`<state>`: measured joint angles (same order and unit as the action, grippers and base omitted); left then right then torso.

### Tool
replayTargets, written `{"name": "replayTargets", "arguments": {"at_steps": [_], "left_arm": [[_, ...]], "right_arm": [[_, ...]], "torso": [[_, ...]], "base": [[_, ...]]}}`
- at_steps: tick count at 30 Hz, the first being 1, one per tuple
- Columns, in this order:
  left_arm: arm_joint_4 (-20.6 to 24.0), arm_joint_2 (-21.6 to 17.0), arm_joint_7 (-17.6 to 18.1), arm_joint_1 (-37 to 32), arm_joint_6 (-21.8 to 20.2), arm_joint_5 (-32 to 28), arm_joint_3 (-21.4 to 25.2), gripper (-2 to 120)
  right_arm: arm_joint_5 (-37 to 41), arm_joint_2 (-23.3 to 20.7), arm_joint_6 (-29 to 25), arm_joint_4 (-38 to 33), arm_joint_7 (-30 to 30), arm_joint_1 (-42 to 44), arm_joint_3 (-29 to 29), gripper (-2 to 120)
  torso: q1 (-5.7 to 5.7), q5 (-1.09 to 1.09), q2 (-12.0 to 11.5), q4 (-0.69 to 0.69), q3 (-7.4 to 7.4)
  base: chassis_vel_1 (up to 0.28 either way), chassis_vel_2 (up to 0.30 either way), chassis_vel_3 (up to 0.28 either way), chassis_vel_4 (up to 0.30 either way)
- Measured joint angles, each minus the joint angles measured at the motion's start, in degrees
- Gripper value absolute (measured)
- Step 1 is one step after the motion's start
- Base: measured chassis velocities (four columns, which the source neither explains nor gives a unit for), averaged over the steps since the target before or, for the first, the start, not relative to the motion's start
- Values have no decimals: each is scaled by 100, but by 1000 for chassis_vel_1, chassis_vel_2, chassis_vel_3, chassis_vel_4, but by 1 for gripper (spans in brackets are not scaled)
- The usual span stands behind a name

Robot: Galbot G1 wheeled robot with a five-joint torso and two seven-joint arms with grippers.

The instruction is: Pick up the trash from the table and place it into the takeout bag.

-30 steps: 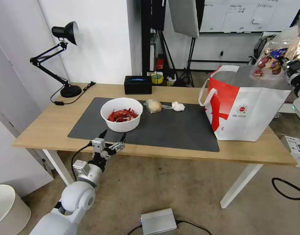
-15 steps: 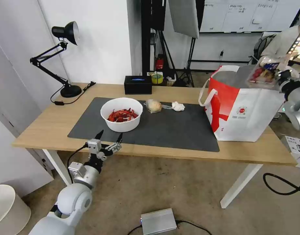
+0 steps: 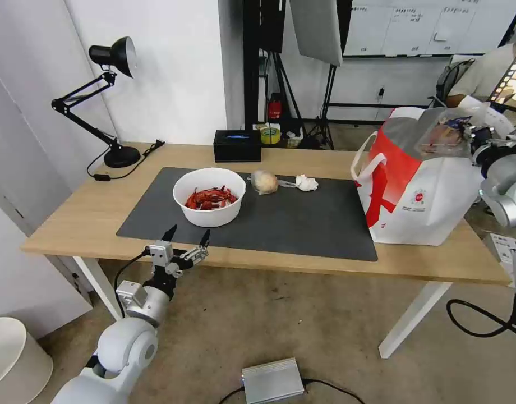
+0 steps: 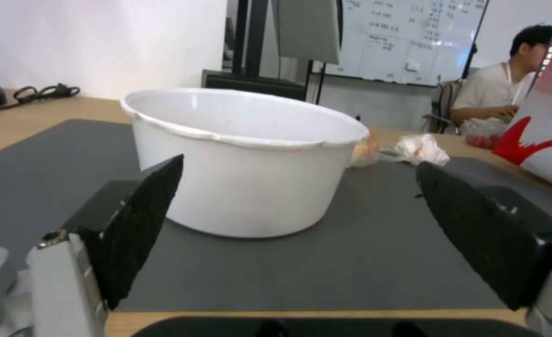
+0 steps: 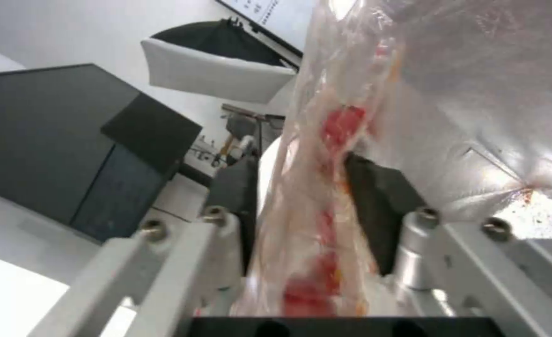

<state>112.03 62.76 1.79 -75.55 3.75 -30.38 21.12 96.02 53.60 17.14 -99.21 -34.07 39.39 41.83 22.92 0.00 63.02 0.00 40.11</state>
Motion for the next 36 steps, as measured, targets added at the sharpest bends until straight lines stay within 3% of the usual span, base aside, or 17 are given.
{"name": "replayTargets", "arguments": {"at_steps": [1,4,5,12,18,28,36], "left_arm": [[0,0,0,0,0,0,0,100],[0,9,0,15,0,4,-18,100],[0,9,0,15,0,4,-18,100],[-1,7,-1,29,0,4,-15,100],[-1,7,-1,19,0,3,-18,100],[30,18,0,-9,-2,1,-15,100],[141,25,-9,-194,-2,28,118,100]], "right_arm": [[0,0,0,0,0,0,0,34],[22,-25,6,-40,5,16,12,52],[22,-25,6,-40,5,16,12,52],[96,-59,14,-187,-12,30,19,82],[80,-89,21,-300,86,124,28,98],[-405,-201,101,-835,945,669,32,100],[-1558,-334,-264,-1291,2566,1127,-36,98]], "torso": [[0,0,0,0,0],[0,0,0,0,0],[0,0,0,0,0],[0,0,0,0,0],[0,0,0,0,0],[0,0,0,0,0],[0,0,0,0,0]], "base": [[0,0,0,0],[0,0,0,0],[0,0,0,0],[0,0,0,0],[0,0,0,0],[0,0,0,0],[0,0,0,0]]}}
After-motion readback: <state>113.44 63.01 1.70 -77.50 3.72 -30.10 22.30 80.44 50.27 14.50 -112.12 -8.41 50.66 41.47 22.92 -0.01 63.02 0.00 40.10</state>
